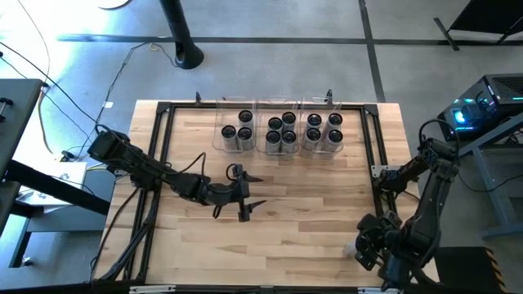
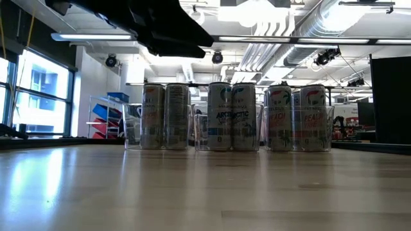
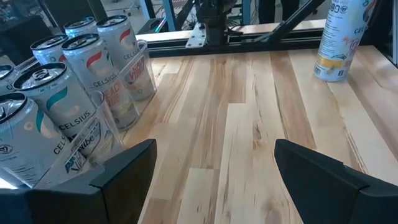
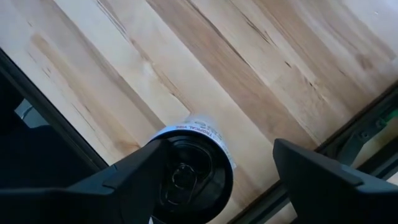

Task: Sort soda cans
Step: Put the white-yellow soda can into the left transparent bin

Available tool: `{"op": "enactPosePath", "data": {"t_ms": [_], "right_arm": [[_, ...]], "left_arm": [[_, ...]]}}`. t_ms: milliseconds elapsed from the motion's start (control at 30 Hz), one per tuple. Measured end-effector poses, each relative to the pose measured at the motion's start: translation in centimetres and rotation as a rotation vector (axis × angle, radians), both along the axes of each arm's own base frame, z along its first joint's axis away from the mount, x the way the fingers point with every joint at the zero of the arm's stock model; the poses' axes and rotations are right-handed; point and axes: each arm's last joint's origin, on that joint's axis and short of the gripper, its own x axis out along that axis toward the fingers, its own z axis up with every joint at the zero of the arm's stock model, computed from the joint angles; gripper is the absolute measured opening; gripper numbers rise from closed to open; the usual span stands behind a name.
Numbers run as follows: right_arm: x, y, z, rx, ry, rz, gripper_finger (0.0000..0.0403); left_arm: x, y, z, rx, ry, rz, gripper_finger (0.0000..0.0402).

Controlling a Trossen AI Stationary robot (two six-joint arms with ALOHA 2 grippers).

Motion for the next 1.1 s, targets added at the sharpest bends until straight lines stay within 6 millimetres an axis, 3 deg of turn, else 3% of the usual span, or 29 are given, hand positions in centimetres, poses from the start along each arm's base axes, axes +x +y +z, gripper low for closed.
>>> {"op": "enactPosePath", "data": {"t_ms": [367, 767, 1100], "right_arm": [[0.3, -0.5, 0.3, 0.036, 0.054, 0.01, 0.0323], [0.3, -0.1, 1.3, 0.136, -0.064, 0.043, 0.0323], [0.8, 1.2, -1.0, 0.058, 0.015, 0.06, 0.0323]], "left_arm": [[0.1, 0.1, 0.1, -0.005, -0.011, 0.005, 0.0321], [0.1, 0.1, 0.1, -0.012, -0.012, 0.007, 0.0321], [0.1, 0.1, 0.1, -0.02, -0.013, 0.009, 0.0321]]}}
